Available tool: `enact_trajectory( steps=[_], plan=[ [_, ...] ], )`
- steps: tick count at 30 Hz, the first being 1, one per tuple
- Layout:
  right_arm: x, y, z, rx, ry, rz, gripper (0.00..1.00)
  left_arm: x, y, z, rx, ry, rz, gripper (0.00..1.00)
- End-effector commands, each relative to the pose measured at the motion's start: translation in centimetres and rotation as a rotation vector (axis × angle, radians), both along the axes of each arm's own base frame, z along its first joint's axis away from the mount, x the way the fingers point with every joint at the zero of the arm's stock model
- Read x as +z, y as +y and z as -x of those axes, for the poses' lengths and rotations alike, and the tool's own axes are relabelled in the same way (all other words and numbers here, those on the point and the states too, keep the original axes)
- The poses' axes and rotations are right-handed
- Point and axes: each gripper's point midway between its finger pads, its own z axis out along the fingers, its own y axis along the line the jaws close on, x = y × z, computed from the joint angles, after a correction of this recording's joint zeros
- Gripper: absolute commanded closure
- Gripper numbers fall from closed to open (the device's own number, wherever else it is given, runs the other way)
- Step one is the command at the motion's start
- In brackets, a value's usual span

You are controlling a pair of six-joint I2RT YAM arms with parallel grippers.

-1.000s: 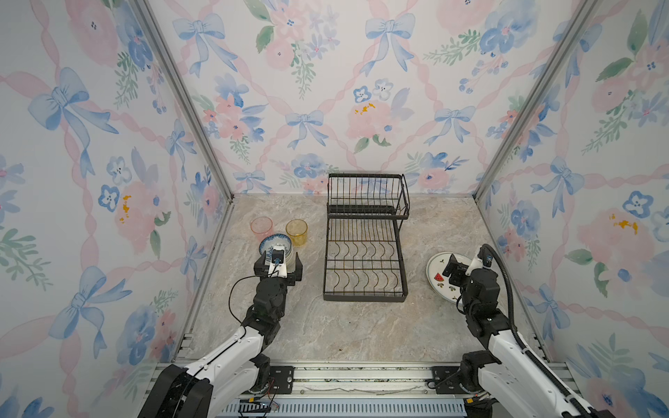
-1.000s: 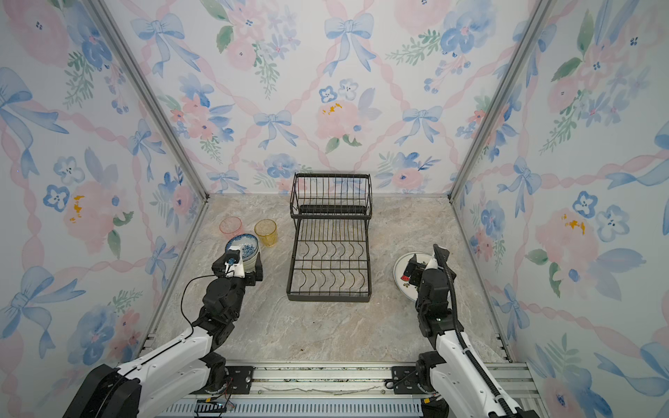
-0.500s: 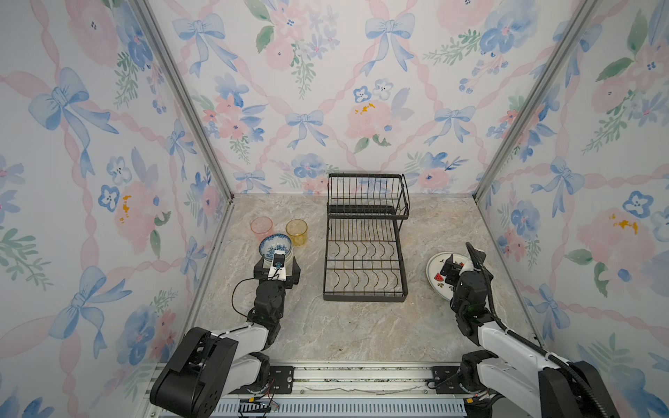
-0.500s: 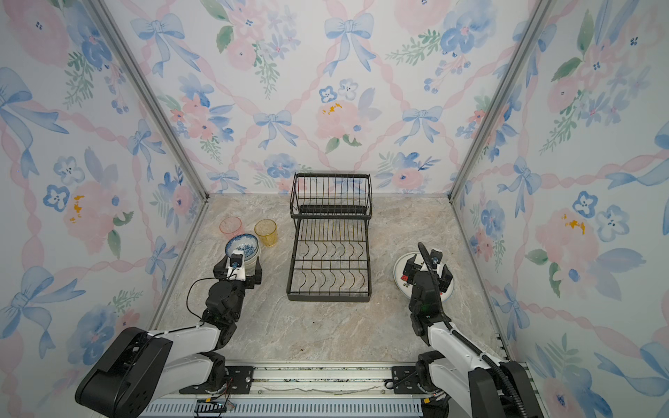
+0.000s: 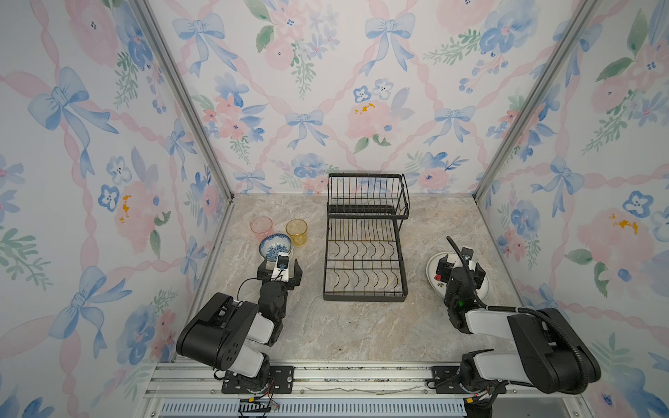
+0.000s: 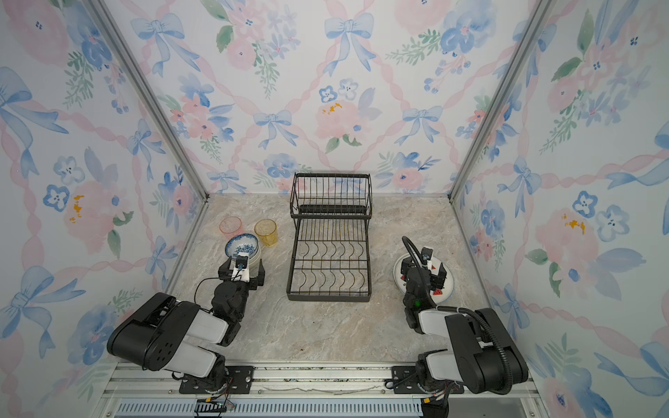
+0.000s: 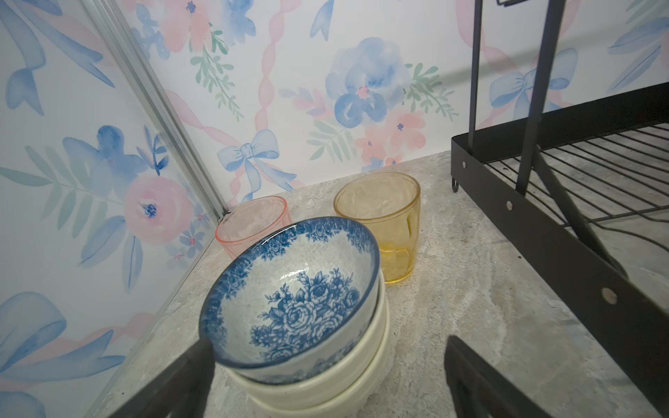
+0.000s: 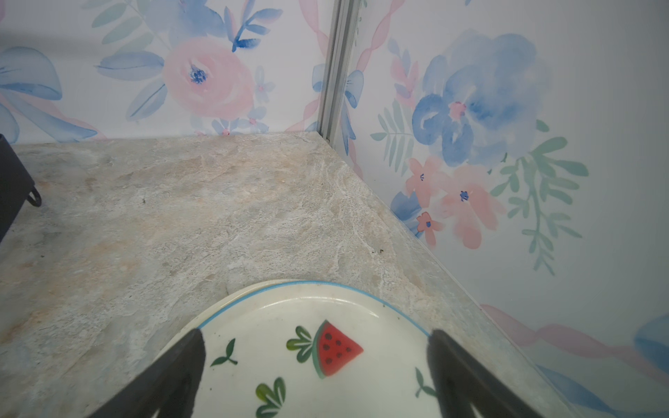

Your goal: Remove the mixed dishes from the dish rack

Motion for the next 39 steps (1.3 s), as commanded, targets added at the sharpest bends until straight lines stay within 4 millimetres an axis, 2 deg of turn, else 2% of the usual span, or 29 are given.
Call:
enact_trajectory(
  steps=[1, 10, 16, 21, 23, 27, 31, 39],
  plan=[
    [1.6, 0.1, -1.4, -0.018, -0.065, 0.01, 0.03, 1.8, 1.3, 0.4, 0.057, -0.097, 0.015, 0.02],
    [0.7, 2.5, -3.7, 0.09, 0.021, 0.068, 0.03, 2.0, 1.9, 0.8, 0.068, -0.118, 0.046, 0.02],
    [0.5, 2.5, -4.1, 0.119, 0.033, 0.038, 0.03, 1.0, 3.5, 0.5, 0.088, -0.101, 0.132, 0.02],
    [-0.8, 2.2, -5.1, 0.198, 0.075, -0.058, 0.03, 0.7, 3.2, 0.1, 0.066, -0.085, 0.116, 0.02],
    [-1.9, 2.3, -5.3, 0.235, 0.088, -0.089, 0.03, 0.7, 3.1, -0.1, 0.065, -0.085, 0.117, 0.02],
    [-1.9, 2.1, -5.2, 0.231, 0.081, -0.093, 0.03, 0.2, 3.4, -1.0, 0.073, -0.044, 0.127, 0.02],
    [-1.8, 2.1, -5.2, 0.228, 0.063, -0.087, 0.03, -0.5, 4.6, -2.2, 0.146, 0.002, 0.151, 0.02],
    [-1.8, 2.1, -5.2, 0.227, 0.062, -0.085, 0.03, -0.8, 5.0, -2.6, 0.17, 0.019, 0.159, 0.02]
  ],
)
